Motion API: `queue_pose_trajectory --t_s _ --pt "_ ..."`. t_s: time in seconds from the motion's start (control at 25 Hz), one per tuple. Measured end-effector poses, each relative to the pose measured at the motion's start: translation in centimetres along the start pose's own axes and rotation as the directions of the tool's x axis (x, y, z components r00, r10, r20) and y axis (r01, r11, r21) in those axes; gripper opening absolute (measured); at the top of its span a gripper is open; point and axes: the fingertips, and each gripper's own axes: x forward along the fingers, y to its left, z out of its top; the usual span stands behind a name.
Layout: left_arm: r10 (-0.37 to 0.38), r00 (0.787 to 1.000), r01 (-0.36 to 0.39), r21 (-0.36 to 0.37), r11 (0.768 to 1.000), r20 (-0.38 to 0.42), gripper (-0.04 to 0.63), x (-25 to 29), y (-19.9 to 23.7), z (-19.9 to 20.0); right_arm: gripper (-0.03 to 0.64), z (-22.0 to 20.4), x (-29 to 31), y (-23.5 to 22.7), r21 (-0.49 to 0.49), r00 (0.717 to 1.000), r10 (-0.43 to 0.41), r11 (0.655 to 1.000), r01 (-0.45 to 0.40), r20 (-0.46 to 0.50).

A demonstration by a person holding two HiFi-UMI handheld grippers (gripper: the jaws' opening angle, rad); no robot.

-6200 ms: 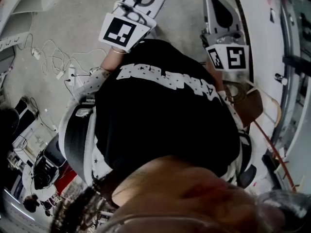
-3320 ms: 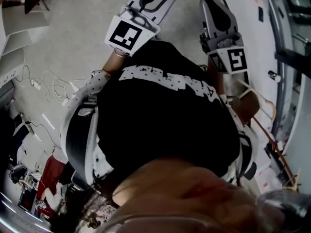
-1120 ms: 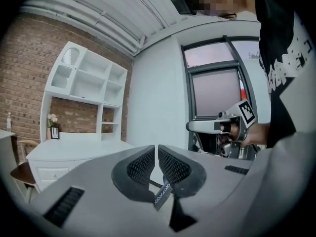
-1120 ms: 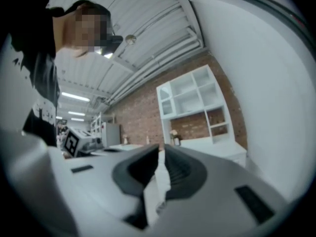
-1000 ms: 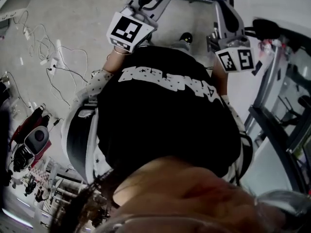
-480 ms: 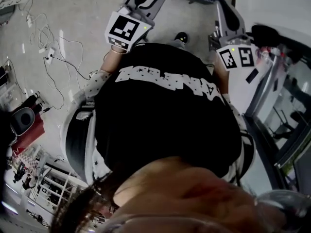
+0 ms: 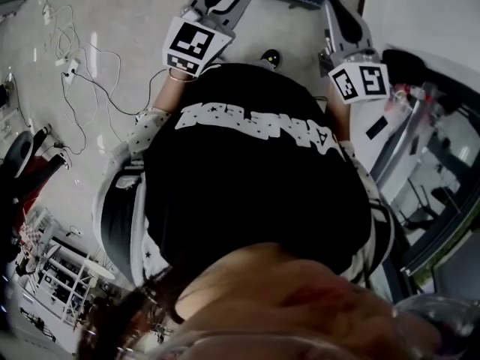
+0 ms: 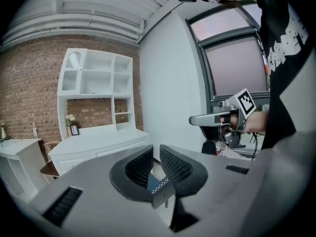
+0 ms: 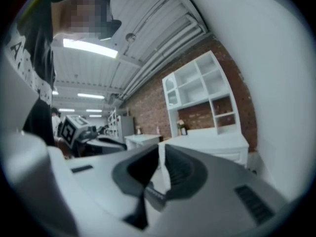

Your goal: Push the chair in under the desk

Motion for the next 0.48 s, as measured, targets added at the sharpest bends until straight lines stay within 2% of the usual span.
queue_pose_trajectory --t_s 0.36,0.48 --pt "0.049 0.992 -0.038 0.093 0.995 -0.120 0.114 2.1 -1.1 -2.7 0.039 -3.8 0.3 -1.6 -0.058 0.988 0.071 0.995 -0.080 -0.137" --pt "0.048 0.985 -0.029 0.115 0.993 -0.163 0.121 2.8 -1.3 -3.9 0.103 -5.3 0.4 -1.9 -0.074 0.979 0.084 0.992 -0.100 -0.188"
